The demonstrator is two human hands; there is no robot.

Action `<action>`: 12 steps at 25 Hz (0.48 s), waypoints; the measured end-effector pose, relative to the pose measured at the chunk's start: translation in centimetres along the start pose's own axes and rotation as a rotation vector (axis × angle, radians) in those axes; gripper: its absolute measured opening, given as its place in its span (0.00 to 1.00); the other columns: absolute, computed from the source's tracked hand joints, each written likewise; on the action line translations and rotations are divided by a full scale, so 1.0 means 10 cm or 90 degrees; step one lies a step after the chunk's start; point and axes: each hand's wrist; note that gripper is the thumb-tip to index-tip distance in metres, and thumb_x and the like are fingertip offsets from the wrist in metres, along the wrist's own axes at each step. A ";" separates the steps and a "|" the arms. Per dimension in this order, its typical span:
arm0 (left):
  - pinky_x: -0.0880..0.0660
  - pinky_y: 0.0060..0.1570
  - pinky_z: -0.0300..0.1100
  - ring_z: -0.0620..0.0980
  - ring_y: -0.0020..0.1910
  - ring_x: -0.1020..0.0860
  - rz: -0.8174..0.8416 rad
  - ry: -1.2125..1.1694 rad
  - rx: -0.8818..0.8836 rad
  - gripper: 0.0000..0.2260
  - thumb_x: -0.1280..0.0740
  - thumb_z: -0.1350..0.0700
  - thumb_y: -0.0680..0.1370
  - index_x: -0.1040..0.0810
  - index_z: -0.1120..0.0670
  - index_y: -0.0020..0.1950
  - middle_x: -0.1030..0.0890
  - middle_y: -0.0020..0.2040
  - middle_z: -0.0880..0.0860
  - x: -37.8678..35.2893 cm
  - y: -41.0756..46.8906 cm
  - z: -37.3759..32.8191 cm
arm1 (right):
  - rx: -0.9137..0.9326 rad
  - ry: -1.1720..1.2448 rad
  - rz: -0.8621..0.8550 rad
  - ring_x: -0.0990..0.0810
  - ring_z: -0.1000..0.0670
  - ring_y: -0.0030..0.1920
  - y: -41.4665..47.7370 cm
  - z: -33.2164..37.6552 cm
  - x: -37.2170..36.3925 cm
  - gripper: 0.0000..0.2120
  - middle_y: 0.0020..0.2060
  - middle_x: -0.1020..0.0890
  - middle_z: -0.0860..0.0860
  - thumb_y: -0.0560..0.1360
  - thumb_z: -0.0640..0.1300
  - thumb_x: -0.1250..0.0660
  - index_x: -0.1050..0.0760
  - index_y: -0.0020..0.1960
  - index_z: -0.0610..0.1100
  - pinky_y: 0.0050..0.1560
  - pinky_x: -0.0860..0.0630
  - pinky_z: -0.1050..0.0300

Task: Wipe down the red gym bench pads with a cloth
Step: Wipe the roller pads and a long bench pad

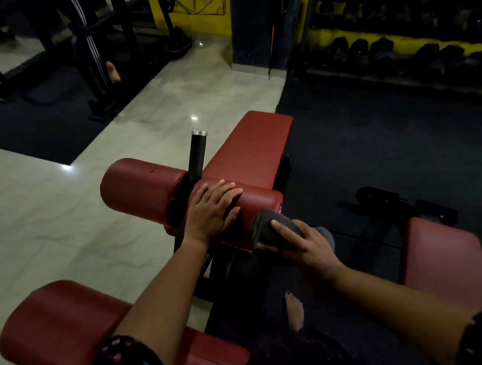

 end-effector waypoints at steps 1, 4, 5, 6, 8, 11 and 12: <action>0.38 0.68 0.52 0.55 0.66 0.25 -0.006 0.002 0.000 0.17 0.42 0.46 0.79 0.29 0.49 0.66 0.21 0.64 0.53 0.00 0.01 -0.01 | -0.035 0.037 -0.003 0.27 0.40 0.55 0.00 0.02 -0.02 0.34 0.70 0.36 0.47 0.74 0.50 0.39 0.48 0.76 0.62 0.40 0.20 0.47; 0.39 0.68 0.51 0.55 0.66 0.26 -0.019 0.020 0.001 0.17 0.42 0.46 0.79 0.29 0.49 0.67 0.21 0.64 0.53 -0.01 0.01 -0.02 | -0.169 0.167 -0.031 0.30 0.43 0.59 0.05 0.09 -0.05 0.37 0.73 0.39 0.48 0.70 0.43 0.28 0.39 0.73 0.59 0.49 0.21 0.47; 0.39 0.68 0.51 0.54 0.66 0.26 -0.021 0.026 0.001 0.18 0.42 0.46 0.79 0.29 0.49 0.67 0.21 0.64 0.53 -0.01 0.00 -0.02 | -0.209 0.209 -0.041 0.31 0.43 0.61 0.08 0.11 -0.06 0.40 0.74 0.40 0.49 0.68 0.40 0.25 0.38 0.73 0.59 0.54 0.23 0.48; 0.39 0.69 0.51 0.54 0.67 0.26 -0.022 0.030 0.003 0.18 0.42 0.46 0.79 0.29 0.49 0.67 0.21 0.65 0.53 -0.02 0.00 -0.01 | -0.248 0.254 -0.049 0.32 0.45 0.65 0.11 0.12 -0.06 0.42 0.74 0.40 0.51 0.67 0.37 0.25 0.39 0.74 0.59 0.59 0.26 0.50; 0.39 0.69 0.50 0.53 0.67 0.27 -0.023 0.032 0.008 0.18 0.42 0.46 0.79 0.29 0.49 0.68 0.22 0.65 0.52 -0.03 0.00 -0.01 | -0.349 0.366 -0.062 0.36 0.52 0.70 0.19 0.11 -0.05 0.42 0.73 0.40 0.56 0.68 0.34 0.27 0.40 0.75 0.60 0.66 0.32 0.54; 0.38 0.69 0.51 0.53 0.68 0.27 -0.024 0.028 0.017 0.18 0.42 0.47 0.79 0.28 0.50 0.67 0.22 0.66 0.53 -0.04 -0.02 -0.05 | -0.554 0.524 -0.099 0.35 0.59 0.68 0.36 0.05 0.00 0.39 0.69 0.36 0.58 0.71 0.31 0.31 0.39 0.72 0.62 0.67 0.34 0.63; 0.38 0.70 0.52 0.54 0.68 0.27 -0.025 0.024 0.023 0.18 0.43 0.47 0.79 0.28 0.50 0.67 0.22 0.66 0.53 -0.04 -0.02 -0.06 | -0.624 0.562 -0.099 0.34 0.59 0.66 0.41 0.00 0.00 0.38 0.67 0.35 0.58 0.72 0.32 0.32 0.39 0.72 0.62 0.65 0.34 0.67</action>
Point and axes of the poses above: each hand's wrist, its own y-axis towards the middle knuckle, its own x-axis out of the back of the hand, z = x × y
